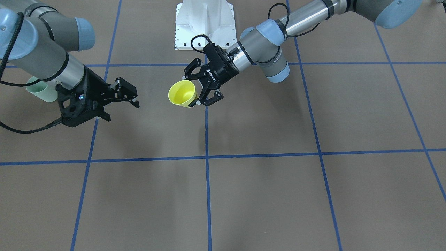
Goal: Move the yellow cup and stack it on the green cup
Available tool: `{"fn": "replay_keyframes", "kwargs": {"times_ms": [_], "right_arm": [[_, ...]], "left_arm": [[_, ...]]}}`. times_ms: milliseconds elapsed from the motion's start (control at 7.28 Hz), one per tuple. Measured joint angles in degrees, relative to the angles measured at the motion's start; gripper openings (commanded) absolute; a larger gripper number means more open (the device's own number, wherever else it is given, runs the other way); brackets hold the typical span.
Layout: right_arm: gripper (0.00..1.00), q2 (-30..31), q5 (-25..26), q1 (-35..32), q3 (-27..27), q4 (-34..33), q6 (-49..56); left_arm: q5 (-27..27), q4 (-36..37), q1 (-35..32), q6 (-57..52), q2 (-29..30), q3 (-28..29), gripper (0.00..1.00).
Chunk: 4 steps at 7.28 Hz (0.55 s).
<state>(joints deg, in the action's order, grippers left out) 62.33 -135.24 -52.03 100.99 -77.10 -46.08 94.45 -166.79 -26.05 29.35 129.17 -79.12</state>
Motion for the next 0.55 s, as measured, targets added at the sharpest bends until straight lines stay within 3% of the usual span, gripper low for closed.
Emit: {"fn": "replay_keyframes", "kwargs": {"times_ms": [549], "right_arm": [[1.00,-3.5,0.3,4.2,-0.2,0.1,-6.7]], "left_arm": [[-0.1,0.0,0.4,0.1,0.0,0.3,0.37]]}}
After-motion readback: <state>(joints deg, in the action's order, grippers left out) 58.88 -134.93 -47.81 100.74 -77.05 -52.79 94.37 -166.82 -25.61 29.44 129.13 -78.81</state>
